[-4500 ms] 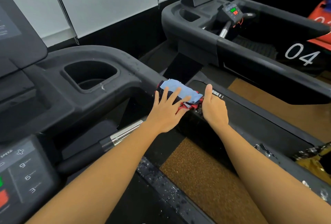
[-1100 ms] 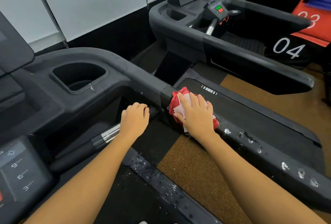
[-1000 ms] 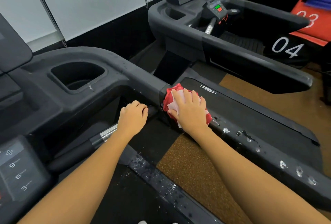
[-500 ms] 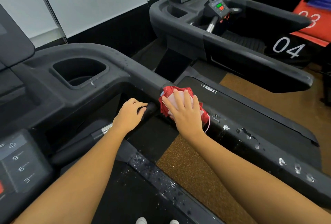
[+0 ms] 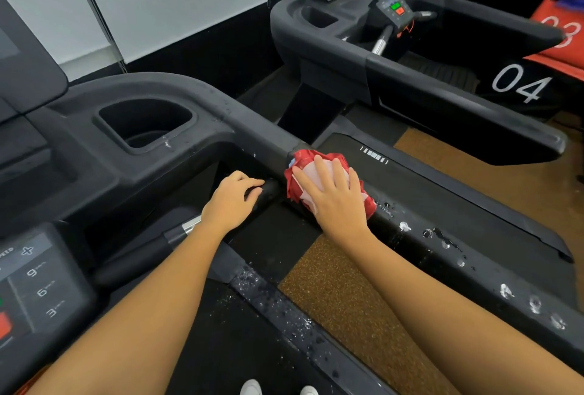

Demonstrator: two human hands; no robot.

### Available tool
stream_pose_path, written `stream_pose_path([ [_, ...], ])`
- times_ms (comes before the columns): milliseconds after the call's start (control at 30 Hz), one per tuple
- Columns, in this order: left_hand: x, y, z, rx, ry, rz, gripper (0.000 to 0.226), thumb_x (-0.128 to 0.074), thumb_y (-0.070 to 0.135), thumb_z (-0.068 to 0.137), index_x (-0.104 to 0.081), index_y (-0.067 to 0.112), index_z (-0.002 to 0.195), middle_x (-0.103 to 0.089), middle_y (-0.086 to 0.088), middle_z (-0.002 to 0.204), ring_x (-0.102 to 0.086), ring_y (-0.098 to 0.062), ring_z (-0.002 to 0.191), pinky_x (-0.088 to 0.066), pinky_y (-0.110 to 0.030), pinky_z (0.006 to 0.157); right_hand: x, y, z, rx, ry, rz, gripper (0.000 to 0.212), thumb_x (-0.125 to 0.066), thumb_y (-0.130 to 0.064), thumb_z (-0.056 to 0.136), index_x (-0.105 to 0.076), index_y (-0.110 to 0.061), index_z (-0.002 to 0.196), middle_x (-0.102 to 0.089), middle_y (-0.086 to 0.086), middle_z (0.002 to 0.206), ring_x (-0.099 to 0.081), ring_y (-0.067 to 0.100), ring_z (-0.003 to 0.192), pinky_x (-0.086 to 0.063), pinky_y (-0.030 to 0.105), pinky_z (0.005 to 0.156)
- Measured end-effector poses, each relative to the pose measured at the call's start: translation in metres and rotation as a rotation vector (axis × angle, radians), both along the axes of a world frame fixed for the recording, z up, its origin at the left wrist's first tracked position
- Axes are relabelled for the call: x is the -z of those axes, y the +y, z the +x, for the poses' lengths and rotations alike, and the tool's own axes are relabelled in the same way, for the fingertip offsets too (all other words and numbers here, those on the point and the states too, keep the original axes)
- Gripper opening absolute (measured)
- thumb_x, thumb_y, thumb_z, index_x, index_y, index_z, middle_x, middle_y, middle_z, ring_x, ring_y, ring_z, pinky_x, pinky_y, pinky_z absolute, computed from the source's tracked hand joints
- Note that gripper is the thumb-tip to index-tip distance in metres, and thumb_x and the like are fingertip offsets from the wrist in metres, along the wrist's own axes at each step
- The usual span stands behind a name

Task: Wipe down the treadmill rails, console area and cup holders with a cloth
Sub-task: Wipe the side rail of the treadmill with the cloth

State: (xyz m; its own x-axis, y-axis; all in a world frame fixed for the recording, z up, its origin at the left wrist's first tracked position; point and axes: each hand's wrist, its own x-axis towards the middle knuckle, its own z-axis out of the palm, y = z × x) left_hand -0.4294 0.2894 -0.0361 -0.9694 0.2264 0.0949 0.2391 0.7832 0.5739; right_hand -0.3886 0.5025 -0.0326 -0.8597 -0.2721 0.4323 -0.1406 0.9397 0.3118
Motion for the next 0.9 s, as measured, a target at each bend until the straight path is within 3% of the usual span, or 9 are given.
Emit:
stream_pose_path([
  [233,0.0,0.002,0.001,-0.011,0.009,0.002,0.029,-0.048,0.029,0.094,-0.061,0.023,0.12,-0.053,0.003,0.11,-0.05,-0.012,0.099,-0.043,-0.027,0.077,-0.029,-0.023,-0.041,0.108,-0.132,-0.261,0.059,-0.055,-0.055,0.084,-0.041,-0.027,0.135,-0.057,0.008,0.114,-0.056,0.033,0.095,-0.044,0.042,0.078],
  [333,0.001,0.001,0.0,-0.006,0.007,-0.003,0.029,-0.048,0.03,0.094,-0.06,0.023,0.121,-0.053,0.003,0.11,-0.05,-0.012,0.099,-0.043,-0.027,0.078,-0.042,-0.025,-0.057,0.141,-0.303,-0.376,0.065,-0.039,-0.066,0.086,-0.036,-0.025,0.136,-0.058,0.008,0.115,-0.055,0.032,0.103,-0.041,0.043,0.085],
  [467,0.0,0.001,-0.001,0.0,-0.006,0.003,0.029,-0.049,0.03,0.094,-0.06,0.023,0.121,-0.053,0.003,0.111,-0.05,-0.012,0.099,-0.045,-0.029,0.08,-0.048,-0.029,-0.067,0.214,-0.419,-0.544,0.067,-0.031,-0.069,0.087,-0.039,-0.023,0.136,-0.057,0.008,0.119,-0.052,0.034,0.109,-0.037,0.046,0.091],
  [567,0.0,0.001,-0.001,0.0,-0.013,0.013,0.029,-0.049,0.029,0.094,-0.06,0.023,0.12,-0.053,0.003,0.111,-0.051,-0.013,0.1,-0.046,-0.03,0.082,-0.04,-0.032,-0.059,0.214,-0.253,-0.487,0.055,-0.031,-0.058,0.094,-0.047,-0.017,0.126,-0.06,0.007,0.11,-0.055,0.031,0.099,-0.039,0.042,0.083],
  [667,0.001,0.0,-0.003,0.007,-0.012,0.012,0.029,-0.05,0.029,0.094,-0.06,0.023,0.12,-0.052,0.004,0.111,-0.05,-0.013,0.102,-0.044,-0.028,0.082,-0.022,-0.032,-0.045,0.198,-0.076,-0.264,0.051,-0.043,-0.055,0.091,-0.051,-0.016,0.124,-0.062,0.006,0.101,-0.057,0.028,0.087,-0.043,0.04,0.076],
  [767,0.001,0.0,-0.004,0.009,-0.014,0.016,0.029,-0.049,0.03,0.094,-0.06,0.023,0.12,-0.052,0.004,0.109,-0.05,-0.012,0.1,-0.042,-0.027,0.082,-0.014,-0.028,-0.043,0.199,-0.044,-0.196,0.054,-0.049,-0.056,0.087,-0.052,-0.017,0.123,-0.061,0.006,0.1,-0.057,0.027,0.084,-0.046,0.039,0.074],
  [900,0.002,0.0,-0.003,0.008,-0.008,0.017,0.029,-0.049,0.03,0.094,-0.06,0.023,0.12,-0.051,0.005,0.108,-0.047,-0.007,0.095,-0.039,-0.024,0.078,-0.025,-0.026,-0.049,0.174,-0.109,-0.264,0.057,-0.039,-0.059,0.091,-0.052,-0.013,0.122,-0.063,0.008,0.098,-0.058,0.029,0.081,-0.043,0.038,0.068],
])
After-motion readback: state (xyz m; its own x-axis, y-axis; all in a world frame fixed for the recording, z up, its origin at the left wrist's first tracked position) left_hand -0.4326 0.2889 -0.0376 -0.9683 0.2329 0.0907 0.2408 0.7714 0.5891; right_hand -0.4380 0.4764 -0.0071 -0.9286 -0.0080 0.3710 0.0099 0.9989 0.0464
